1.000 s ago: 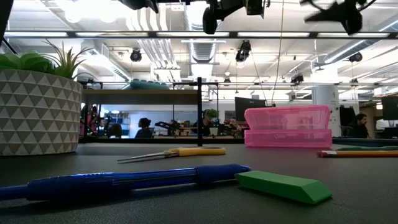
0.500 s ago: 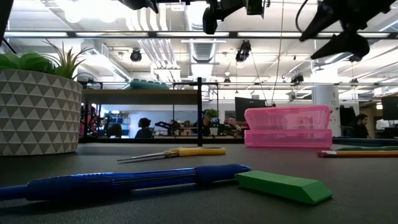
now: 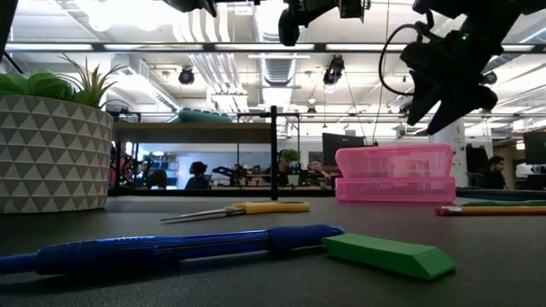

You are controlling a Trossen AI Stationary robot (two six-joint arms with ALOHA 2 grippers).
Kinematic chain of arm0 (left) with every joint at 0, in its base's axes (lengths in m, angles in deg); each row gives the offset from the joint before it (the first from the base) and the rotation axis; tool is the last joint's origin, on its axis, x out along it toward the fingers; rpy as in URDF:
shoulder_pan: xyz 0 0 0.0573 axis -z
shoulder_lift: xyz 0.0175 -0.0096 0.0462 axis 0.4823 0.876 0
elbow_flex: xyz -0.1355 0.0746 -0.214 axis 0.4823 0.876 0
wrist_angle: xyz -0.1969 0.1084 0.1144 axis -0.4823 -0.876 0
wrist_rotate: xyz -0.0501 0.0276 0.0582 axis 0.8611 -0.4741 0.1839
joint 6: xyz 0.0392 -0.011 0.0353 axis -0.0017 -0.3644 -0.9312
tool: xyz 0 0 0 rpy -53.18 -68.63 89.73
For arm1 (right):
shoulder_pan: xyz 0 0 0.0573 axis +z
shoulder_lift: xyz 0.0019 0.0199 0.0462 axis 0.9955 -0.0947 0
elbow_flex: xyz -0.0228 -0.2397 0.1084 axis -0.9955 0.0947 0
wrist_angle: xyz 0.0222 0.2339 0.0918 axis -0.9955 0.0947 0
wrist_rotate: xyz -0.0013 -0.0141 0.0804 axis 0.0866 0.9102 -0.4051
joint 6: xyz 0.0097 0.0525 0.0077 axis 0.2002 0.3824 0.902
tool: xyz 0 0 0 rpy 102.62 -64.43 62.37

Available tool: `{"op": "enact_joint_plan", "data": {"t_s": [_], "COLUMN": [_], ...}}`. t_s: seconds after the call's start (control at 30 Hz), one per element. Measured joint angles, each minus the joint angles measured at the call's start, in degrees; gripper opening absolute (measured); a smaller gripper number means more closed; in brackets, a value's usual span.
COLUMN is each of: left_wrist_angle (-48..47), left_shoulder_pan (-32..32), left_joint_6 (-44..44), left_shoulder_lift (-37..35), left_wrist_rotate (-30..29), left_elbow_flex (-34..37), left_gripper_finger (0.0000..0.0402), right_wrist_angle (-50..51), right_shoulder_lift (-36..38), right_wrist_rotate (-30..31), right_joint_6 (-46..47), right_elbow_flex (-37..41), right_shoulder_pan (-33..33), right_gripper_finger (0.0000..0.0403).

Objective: Pack school essentials
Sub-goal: Put the yellow crayon box into the pink supply box

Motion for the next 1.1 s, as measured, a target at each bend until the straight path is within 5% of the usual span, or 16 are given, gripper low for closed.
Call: {"op": "enact_joint_plan", "data": {"t_s": [0.6, 1.1], "left_wrist_angle": [-0.05, -0.07], "left_shoulder_pan": [0.11, 0.11], "left_joint_6": [0.29, 0.27], "left_shoulder_lift": [0.0, 0.0], "left_wrist_rotate": [0.34, 0.34], "left_elbow_flex": [0.35, 0.4], "left_gripper_finger": [0.0274, 0.0274], "right_wrist_angle": [0.3, 0.78], "right_shoulder_lift": [-10.54, -9.74], "right_wrist_rotate": [-1.91, 9.34], "right_joint_6": [-9.87, -16.17], "right_elbow_flex": [-0.04, -5.15], "right_shoulder_pan": [-6.16, -7.4], "right_gripper_finger": [0.0251, 0.0251]}}
